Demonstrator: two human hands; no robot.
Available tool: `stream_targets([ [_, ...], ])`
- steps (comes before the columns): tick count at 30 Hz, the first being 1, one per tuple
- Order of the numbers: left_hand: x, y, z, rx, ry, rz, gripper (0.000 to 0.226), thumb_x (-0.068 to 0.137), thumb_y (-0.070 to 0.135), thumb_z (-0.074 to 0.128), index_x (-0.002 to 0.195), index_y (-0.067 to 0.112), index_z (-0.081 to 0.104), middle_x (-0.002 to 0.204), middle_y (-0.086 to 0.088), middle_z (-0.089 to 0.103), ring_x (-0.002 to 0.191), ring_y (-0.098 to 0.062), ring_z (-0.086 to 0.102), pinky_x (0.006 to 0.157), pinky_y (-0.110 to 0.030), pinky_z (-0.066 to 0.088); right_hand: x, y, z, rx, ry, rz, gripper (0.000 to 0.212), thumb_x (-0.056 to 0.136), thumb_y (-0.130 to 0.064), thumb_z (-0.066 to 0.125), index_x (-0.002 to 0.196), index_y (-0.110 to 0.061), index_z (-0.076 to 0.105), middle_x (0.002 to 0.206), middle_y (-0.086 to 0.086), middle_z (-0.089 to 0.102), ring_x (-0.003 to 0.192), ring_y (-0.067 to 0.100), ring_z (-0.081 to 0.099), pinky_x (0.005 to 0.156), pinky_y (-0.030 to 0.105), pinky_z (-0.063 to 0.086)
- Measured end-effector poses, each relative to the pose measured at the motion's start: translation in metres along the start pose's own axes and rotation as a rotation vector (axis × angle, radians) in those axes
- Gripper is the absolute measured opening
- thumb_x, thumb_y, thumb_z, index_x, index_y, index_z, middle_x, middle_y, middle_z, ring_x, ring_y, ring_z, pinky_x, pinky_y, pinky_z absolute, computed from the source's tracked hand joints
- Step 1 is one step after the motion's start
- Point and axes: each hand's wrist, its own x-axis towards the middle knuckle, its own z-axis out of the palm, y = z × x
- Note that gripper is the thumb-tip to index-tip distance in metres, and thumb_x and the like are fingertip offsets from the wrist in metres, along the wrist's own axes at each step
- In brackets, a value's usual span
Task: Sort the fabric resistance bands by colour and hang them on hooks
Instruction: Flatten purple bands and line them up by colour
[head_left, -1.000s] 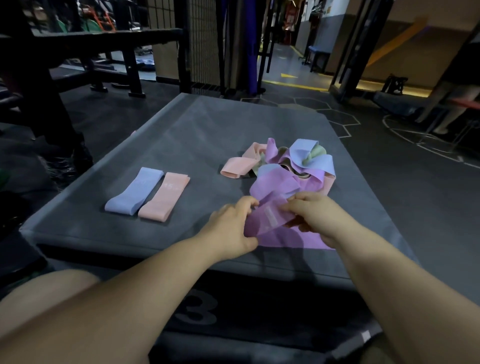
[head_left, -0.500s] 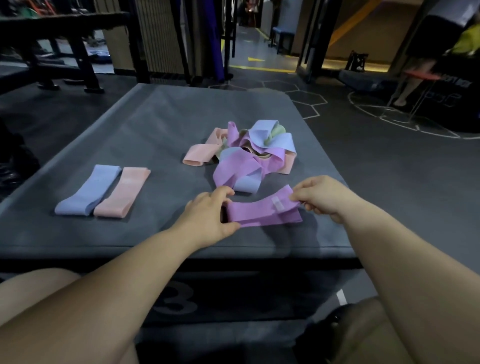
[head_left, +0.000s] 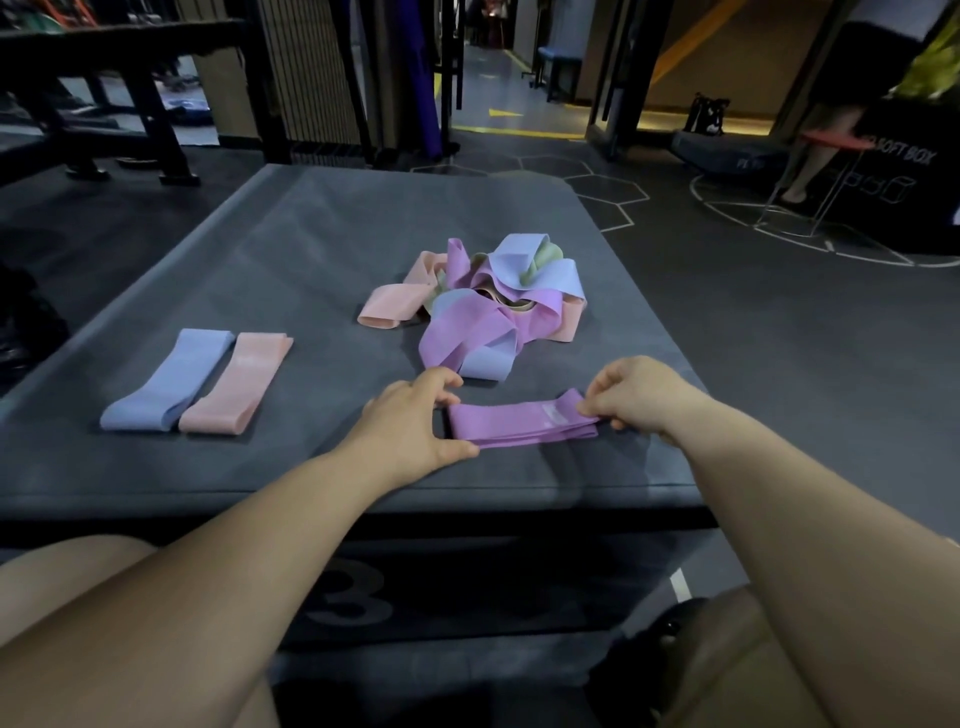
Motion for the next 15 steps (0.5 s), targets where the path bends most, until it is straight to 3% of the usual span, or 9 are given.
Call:
stream_targets([
  [4, -0.001, 0.0017, -0.002, 0.025, -0.014, 0.01, 0.073, 0.071, 0.044, 0.081, 0.132, 0.032, 0.043, 0.128, 0.014, 0.057, 0.123, -0.01, 0.047, 0.107, -0.04, 0.036, 0.0016, 0.0038, 0.0016, -0.014, 0.022, -0.005, 0.012, 0.078, -0.021, 0.077, 0.08, -0.017, 0.066, 0.076, 0.007, 0.07, 0.051, 0.014, 0.056, 0.046, 0.019, 0.039],
  [8, -0.0008, 0.0014, -0.003, 0.006, -0.022, 0.002, 0.074, 0.071, 0.042, 0.081, 0.133, 0.032, 0.043, 0.128, 0.014, 0.057, 0.123, -0.009, 0.047, 0.107, -0.039, 0.037, -0.0019, 0.0043, 0.0025, 0.0, 0.032, -0.037, 0.016, 0.08, -0.018, 0.076, 0.093, -0.015, 0.067, 0.066, -0.004, 0.065, 0.049, 0.01, 0.056, 0.036, 0.01, 0.034],
  [13, 0.0002, -0.001, -0.0021, -0.016, -0.039, -0.018, 0.074, 0.07, 0.042, 0.082, 0.132, 0.033, 0.044, 0.128, 0.014, 0.056, 0.122, -0.008, 0.048, 0.107, -0.037, 0.039, -0.0035, 0.0063, 0.0032, -0.02, 0.042, -0.029, 0.018, 0.079, -0.02, 0.077, 0.094, -0.017, 0.067, 0.044, -0.011, 0.059, 0.035, -0.001, 0.051, 0.036, 0.009, 0.034],
  [15, 0.0006, -0.001, -0.0019, -0.011, -0.045, -0.009, 0.073, 0.069, 0.046, 0.082, 0.131, 0.032, 0.046, 0.128, 0.015, 0.056, 0.123, -0.008, 0.048, 0.107, -0.038, 0.039, -0.0035, 0.006, 0.0042, -0.063, 0.043, -0.036, 0.019, 0.077, -0.02, 0.077, 0.094, -0.017, 0.068, 0.049, -0.01, 0.061, 0.037, 0.0, 0.053, 0.039, 0.011, 0.037],
])
